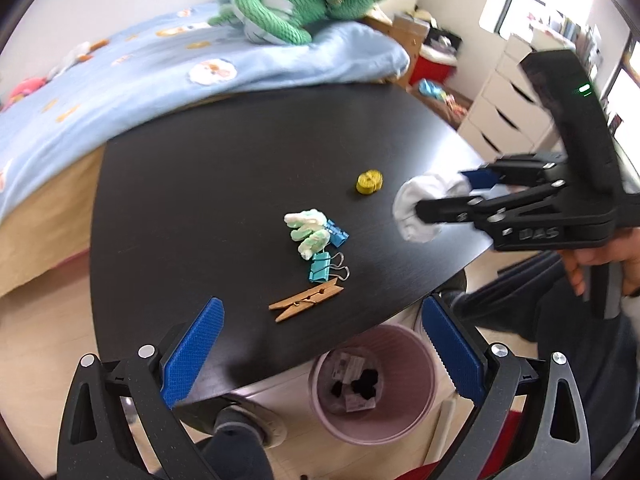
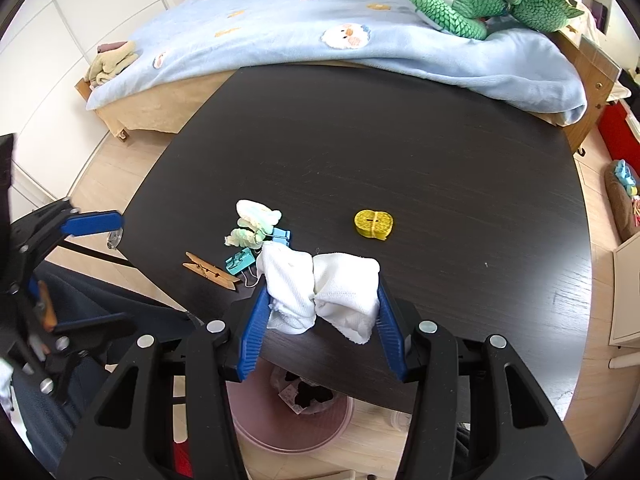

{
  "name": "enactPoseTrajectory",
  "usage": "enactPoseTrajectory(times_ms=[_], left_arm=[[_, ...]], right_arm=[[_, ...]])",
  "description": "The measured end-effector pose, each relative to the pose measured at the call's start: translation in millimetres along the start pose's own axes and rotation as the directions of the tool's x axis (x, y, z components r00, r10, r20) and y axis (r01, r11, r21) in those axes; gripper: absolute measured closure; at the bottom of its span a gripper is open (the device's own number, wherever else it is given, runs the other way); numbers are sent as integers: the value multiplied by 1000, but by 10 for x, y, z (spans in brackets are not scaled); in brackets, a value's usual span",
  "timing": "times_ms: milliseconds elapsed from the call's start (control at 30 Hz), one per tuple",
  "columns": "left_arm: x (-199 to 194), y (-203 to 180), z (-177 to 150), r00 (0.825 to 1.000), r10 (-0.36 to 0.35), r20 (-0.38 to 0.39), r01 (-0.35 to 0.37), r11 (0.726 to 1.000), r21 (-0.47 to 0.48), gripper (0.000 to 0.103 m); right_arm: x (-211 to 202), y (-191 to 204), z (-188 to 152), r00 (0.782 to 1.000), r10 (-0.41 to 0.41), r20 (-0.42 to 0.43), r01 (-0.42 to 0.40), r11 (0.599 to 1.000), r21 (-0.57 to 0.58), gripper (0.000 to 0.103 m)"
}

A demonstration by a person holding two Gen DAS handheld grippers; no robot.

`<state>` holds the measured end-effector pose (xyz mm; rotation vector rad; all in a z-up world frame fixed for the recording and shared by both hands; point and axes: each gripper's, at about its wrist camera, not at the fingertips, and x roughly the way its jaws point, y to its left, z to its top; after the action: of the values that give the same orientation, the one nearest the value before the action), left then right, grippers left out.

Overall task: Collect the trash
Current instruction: 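Lift the white socks with the right gripper while the left grasps the wooden clothespin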

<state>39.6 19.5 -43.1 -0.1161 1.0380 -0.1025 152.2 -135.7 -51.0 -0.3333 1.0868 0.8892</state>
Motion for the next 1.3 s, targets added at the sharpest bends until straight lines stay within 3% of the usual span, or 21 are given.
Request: enactPoseTrajectory(times_ms=[200,400,467,600,667,833,967,1067,1300], left_arm=[[295,13,46,996,16,-91,-4,992,129,8],[503,-20,36,988,16,-152,15,980,197,8],[563,-40,24,985,6,-175,31,978,208,21],[656,-27,-9,977,27,-211,22,974,224,36],[652,-27,-26,977,40,-207,9,973,232,50],[634,-5,-18,976,53,-210,-3,972,234,70],[627,-21,2,975,58,-216,-5,970,241,75],[623,-49,-7,974,53,-221,3,970,242,89],[579,-80,-13,978,30,-208,17,975,220,89]], right_arm=[[-29,-29,0,1000,-4,3,4,1000,5,53],[-36,-37,8,1000,-7,6,7,1000,8,53],[-34,-36,9,1000,-8,4,8,1000,8,53],[-32,-42,7,1000,-8,4,8,1000,9,53],[-26,-52,3,1000,-8,5,7,1000,11,53],[3,-57,-6,1000,-5,2,5,1000,14,53],[15,-50,-9,1000,-3,1,3,1000,12,53],[22,-48,-10,1000,-2,0,2,1000,12,53],[26,-38,-22,1000,-2,1,2,1000,14,53]])
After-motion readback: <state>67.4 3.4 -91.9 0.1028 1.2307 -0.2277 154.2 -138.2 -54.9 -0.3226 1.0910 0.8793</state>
